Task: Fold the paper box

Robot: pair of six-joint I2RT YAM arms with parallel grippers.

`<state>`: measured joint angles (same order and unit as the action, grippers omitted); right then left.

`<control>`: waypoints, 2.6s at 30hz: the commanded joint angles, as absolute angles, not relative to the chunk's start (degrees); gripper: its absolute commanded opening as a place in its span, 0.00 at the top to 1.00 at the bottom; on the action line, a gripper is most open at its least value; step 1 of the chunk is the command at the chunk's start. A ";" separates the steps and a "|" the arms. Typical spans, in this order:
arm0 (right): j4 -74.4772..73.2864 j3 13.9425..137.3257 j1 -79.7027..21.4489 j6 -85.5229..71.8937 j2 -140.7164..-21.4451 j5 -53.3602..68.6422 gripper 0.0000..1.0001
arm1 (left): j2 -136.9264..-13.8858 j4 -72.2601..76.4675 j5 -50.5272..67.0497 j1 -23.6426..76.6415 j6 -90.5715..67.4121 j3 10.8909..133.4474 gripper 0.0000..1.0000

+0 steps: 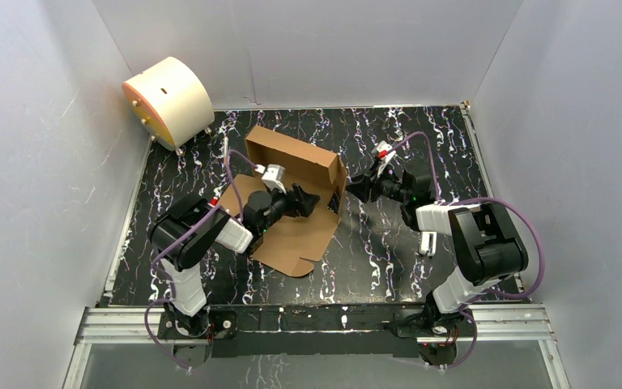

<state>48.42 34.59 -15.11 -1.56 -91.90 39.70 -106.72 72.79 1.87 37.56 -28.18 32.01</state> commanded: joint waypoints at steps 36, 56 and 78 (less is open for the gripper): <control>54.08 33.84 -18.97 -0.09 -91.53 37.54 0.34 | -99.84 78.66 8.79 17.93 -76.72 37.98 0.23; 60.88 33.82 -25.94 4.36 -91.68 21.49 0.33 | -106.14 84.96 8.44 18.06 -88.06 40.38 0.89; 75.59 34.72 -29.75 6.64 -98.75 11.25 0.33 | -105.12 88.51 6.64 21.21 -91.57 35.99 0.97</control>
<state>67.44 33.78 -29.02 3.97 -98.02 16.16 -106.65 85.27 5.65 20.18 -90.87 36.73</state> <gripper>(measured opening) 0.672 0.040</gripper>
